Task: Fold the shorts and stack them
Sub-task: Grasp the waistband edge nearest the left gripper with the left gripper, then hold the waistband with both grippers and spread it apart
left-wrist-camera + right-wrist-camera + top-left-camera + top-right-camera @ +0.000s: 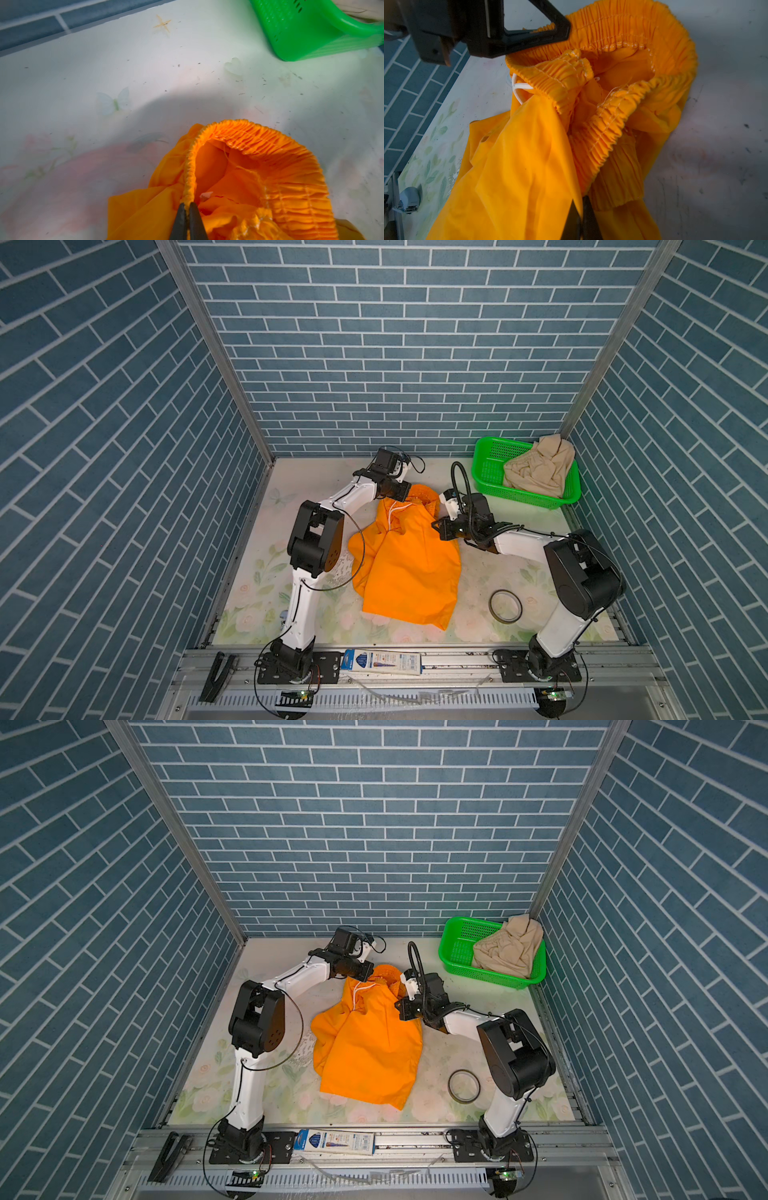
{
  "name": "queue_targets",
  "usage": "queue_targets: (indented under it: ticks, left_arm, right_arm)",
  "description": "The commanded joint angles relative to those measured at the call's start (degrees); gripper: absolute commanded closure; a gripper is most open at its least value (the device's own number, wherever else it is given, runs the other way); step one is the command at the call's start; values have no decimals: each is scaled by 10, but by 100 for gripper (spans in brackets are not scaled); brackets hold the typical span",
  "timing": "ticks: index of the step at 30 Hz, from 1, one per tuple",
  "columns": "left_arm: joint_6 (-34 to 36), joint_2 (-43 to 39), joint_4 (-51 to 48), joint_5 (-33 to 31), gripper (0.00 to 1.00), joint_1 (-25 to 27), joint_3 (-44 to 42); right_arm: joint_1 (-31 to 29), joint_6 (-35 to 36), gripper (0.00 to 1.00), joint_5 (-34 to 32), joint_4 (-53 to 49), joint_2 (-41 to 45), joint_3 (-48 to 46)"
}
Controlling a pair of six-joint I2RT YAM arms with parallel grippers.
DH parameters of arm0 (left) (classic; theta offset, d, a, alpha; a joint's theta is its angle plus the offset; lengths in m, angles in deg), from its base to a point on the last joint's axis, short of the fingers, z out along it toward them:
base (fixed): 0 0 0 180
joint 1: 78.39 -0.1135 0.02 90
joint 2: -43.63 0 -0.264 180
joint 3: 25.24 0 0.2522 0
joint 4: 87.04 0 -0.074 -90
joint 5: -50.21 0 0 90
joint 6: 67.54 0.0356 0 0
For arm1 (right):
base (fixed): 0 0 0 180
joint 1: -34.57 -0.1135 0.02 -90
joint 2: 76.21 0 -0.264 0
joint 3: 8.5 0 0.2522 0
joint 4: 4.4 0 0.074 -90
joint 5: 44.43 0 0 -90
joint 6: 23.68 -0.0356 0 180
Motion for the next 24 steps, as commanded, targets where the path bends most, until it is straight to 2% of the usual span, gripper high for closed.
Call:
queue_targets:
  ticks: [1,10,11,12,13,14,16,17,21,24]
  left_arm:
    - [-14,-94,-36,-69,100,-23,-25]
    - [-70,-325,-6,-140,100,-39,-207]
    - [-78,-343,-4,-152,98,-38,-232]
    - [-86,-356,-2,-161,90,-39,-253]
    - [-92,-369,5,-168,84,-39,-280]
    - [-93,-380,18,-168,83,-38,-312]
    - [-94,-394,44,-160,72,-39,-357]
    - [-94,-398,51,-154,70,-39,-370]
    - [-95,-402,39,-146,70,-39,-386]
    - [-100,-410,32,-160,70,-39,-394]
  right_arm:
    - [8,22,100,-33,-27,64,1]
    - [36,102,100,-102,-86,145,-45]
    - [41,98,100,-111,-97,149,-48]
    - [45,96,100,-110,-107,150,-50]
    - [49,96,90,-99,-121,150,-50]
    - [51,96,86,-94,-130,150,-51]
    - [50,94,79,-78,-138,153,-52]
    - [50,93,75,-71,-141,158,-53]
    - [47,78,67,-22,-144,181,-42]
    - [41,58,63,-20,-159,183,-14]
